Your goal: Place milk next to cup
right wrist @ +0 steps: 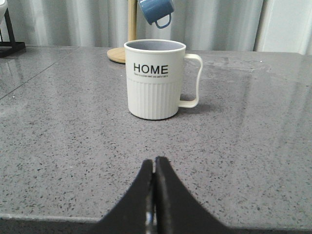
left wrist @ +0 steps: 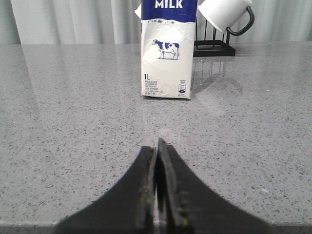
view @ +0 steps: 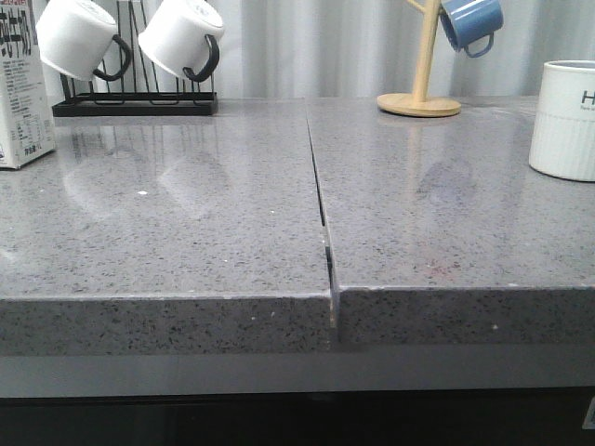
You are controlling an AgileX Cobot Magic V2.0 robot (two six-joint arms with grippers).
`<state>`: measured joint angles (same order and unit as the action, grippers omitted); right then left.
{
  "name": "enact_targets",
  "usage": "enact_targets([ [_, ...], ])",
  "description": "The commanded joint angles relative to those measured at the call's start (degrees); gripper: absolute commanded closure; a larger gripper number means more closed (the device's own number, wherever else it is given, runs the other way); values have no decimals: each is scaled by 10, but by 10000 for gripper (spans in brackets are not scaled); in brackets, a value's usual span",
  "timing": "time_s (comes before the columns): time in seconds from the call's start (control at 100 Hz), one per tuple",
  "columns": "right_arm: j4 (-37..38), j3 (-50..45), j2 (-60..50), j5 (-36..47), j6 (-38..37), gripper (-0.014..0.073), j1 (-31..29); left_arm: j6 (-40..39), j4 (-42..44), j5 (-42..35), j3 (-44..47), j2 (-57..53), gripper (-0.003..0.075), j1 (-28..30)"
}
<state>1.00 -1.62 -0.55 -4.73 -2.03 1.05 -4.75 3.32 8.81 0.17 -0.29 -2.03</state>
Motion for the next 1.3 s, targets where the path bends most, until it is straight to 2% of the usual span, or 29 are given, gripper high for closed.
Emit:
enact_targets([
  [0.0,1,11,-12,41,0,661,-3,0,-5,-48,23,-19,741,-1],
  [0.56,1,14,-12,39,0,661,-3,0,-5,-48,23,-19,741,-1],
  [0.79,3,74,-5,-29,0,661,-3,0,-5,-48,23,-19,741,-1],
  [1.04,5,173,88,-61,0,661,-3,0,-5,-48,23,-19,741,-1],
  [1.29,4,212,220,-91,0,661,-2,0,-5,-48,23,-19,741,-1],
])
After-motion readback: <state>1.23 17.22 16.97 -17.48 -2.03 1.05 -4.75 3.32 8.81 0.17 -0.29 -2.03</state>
